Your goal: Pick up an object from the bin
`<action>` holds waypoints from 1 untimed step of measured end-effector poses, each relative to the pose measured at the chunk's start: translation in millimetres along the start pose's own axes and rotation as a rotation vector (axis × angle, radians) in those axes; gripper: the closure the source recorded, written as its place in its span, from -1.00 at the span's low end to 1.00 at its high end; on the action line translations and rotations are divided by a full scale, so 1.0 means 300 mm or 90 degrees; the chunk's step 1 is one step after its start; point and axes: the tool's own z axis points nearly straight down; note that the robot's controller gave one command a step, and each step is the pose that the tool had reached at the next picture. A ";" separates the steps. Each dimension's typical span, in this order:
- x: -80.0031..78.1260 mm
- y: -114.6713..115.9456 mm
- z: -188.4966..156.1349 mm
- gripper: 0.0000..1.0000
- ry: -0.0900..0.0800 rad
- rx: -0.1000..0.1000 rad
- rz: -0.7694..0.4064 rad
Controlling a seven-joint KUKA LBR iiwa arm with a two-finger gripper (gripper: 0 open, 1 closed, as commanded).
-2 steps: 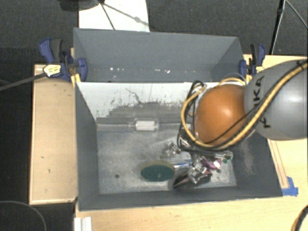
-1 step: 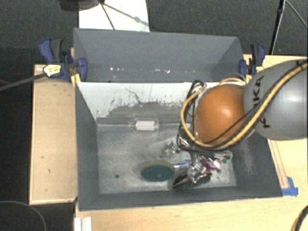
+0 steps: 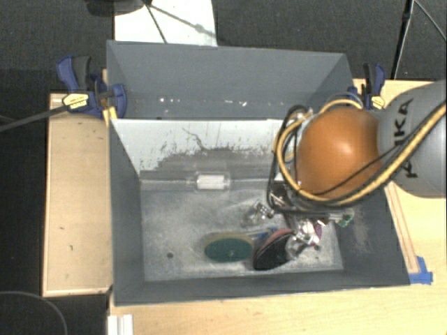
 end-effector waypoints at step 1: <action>0.068 -0.085 0.201 -1.00 0.000 0.003 -0.110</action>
Offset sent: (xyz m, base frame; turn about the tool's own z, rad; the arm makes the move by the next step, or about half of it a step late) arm 0.0053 -0.0419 -0.0897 -0.2144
